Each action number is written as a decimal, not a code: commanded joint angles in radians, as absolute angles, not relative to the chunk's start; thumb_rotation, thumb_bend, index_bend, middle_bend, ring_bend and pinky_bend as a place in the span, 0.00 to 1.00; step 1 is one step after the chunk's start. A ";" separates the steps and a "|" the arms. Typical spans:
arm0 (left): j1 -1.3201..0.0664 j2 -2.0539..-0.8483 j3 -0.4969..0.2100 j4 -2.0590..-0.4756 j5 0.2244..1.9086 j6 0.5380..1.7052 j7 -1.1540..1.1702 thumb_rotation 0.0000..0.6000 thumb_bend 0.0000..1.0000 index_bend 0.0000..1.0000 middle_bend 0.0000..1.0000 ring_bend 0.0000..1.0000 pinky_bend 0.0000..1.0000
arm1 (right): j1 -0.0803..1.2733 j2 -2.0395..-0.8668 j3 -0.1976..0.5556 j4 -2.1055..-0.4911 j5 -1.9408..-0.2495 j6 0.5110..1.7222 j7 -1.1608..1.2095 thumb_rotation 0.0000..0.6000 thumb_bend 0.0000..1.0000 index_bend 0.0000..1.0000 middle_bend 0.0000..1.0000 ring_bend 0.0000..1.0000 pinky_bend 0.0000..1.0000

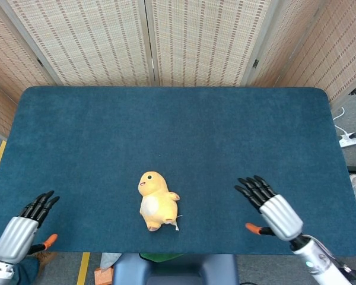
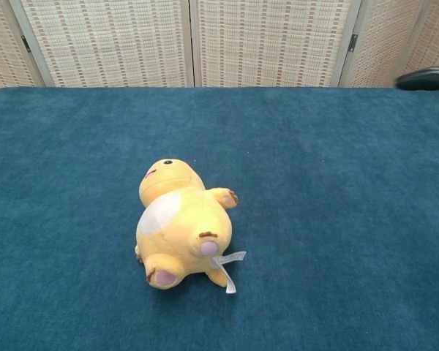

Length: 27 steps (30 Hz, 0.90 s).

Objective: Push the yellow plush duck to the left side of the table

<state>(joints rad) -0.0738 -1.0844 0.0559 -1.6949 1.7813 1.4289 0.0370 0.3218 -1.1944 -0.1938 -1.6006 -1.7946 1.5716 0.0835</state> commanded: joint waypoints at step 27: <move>-0.478 -1.734 -0.132 -1.719 1.433 0.902 0.856 1.00 0.23 0.00 0.02 0.00 0.13 | -0.034 -1.244 -0.209 -0.929 -1.696 1.745 0.736 1.00 0.03 0.00 0.00 0.00 0.00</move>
